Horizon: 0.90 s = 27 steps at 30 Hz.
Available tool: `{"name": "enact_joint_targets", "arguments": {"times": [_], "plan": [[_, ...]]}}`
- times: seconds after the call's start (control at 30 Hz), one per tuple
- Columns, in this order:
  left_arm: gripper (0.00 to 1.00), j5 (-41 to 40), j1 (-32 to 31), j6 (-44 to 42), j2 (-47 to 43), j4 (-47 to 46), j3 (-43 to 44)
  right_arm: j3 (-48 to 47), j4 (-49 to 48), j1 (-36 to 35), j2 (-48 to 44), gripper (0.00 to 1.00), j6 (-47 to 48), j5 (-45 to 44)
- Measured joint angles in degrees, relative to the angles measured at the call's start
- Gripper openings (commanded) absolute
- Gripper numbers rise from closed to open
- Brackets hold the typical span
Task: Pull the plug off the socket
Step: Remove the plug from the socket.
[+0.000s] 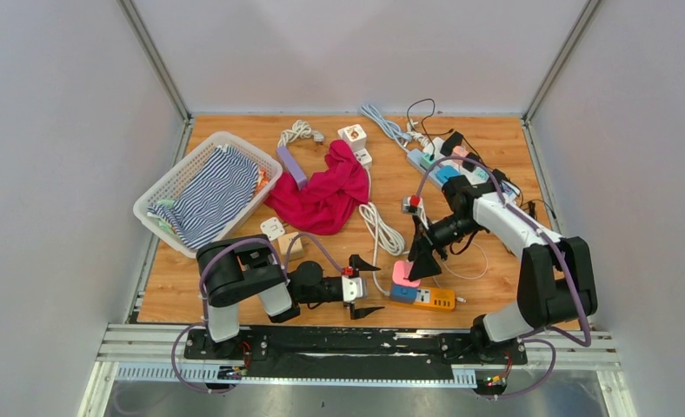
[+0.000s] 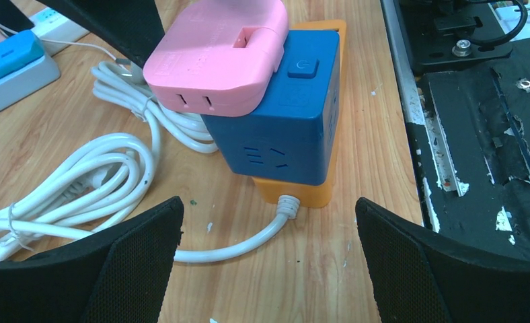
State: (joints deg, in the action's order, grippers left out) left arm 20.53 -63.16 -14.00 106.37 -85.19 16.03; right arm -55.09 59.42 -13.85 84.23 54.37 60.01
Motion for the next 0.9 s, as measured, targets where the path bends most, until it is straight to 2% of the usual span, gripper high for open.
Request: {"name": "enact_joint_targets", "arguments": {"times": [0.37, 0.43, 0.57, 0.9], "plan": [[1.00, -0.11, 0.00, 1.46, 0.04, -0.04, 0.17, -0.15, 5.35, -0.02, -8.33, 0.69, 5.64, 0.04], [1.00, -0.13, 0.00, 2.12, 0.04, -0.04, 0.33, -0.15, 6.12, -0.02, -8.41, 0.70, 6.54, 0.04], [1.00, 0.13, 0.00, 3.61, 0.04, -0.07, 0.55, -0.15, 6.23, -0.02, -8.41, 0.79, 6.60, -0.04], [1.00, 5.09, 0.00, 10.64, 0.26, -0.55, 5.01, 0.00, -0.31, -0.02, -6.10, 0.83, -0.52, -3.63]]}}
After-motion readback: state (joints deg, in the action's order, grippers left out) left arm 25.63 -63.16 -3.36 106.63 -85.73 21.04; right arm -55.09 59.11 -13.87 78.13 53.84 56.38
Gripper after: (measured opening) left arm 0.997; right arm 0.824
